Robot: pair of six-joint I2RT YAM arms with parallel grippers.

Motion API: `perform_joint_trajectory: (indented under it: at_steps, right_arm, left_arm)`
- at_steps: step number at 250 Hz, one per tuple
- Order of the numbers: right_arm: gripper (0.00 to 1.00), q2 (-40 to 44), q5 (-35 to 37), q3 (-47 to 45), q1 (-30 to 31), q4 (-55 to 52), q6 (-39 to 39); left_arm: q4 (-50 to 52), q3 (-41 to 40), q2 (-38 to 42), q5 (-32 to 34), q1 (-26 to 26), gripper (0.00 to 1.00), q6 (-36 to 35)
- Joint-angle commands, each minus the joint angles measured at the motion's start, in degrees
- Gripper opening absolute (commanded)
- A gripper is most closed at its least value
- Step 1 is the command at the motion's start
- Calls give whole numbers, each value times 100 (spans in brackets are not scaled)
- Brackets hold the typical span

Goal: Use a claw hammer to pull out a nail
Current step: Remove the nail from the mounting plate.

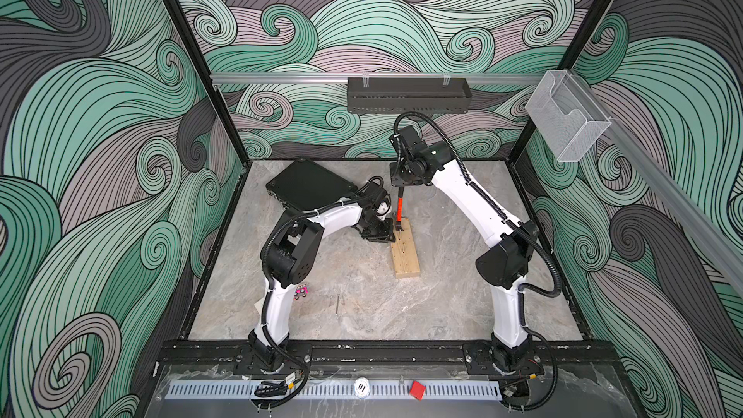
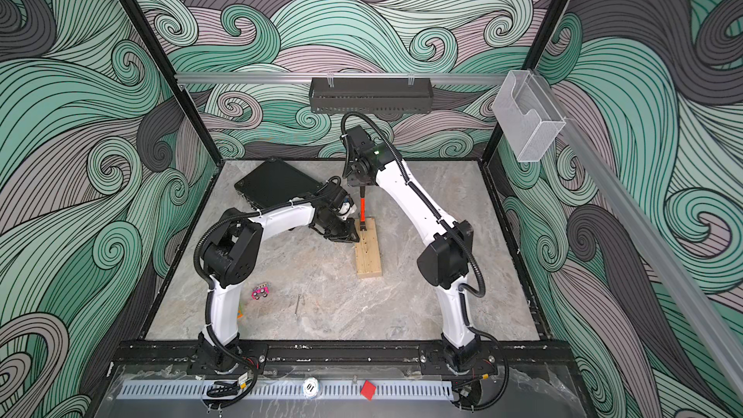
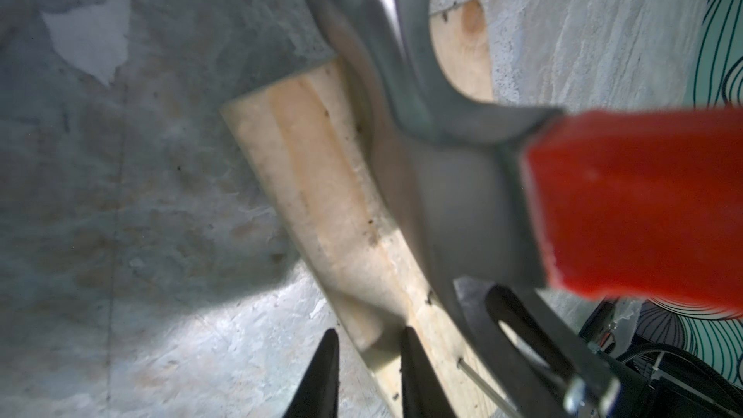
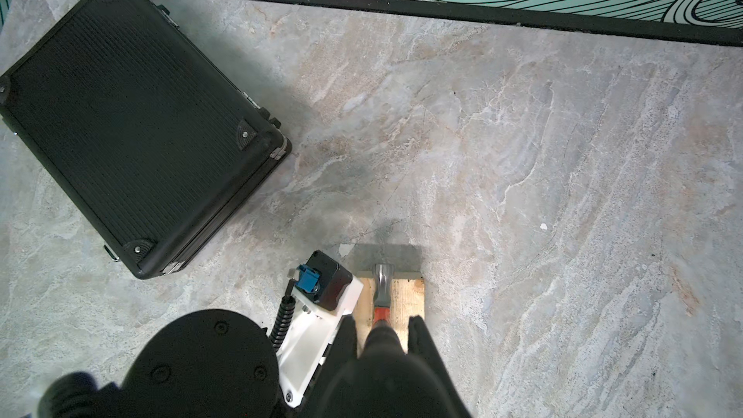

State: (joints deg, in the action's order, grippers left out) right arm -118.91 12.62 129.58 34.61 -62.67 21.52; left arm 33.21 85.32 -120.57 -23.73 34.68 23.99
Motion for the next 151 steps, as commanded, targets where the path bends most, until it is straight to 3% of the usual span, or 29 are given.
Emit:
perform_joint_trajectory:
  at_steps: [1,151]
  right_arm:
    - [0,-76,-232,195,-102,-60,28]
    - [0,-53,-277,487,-123,-55,-51]
  left_arm:
    - [1440,-633,-1029,2182,56,24,-183]
    - [1636,-482,-1113,2553,200,24,-269]
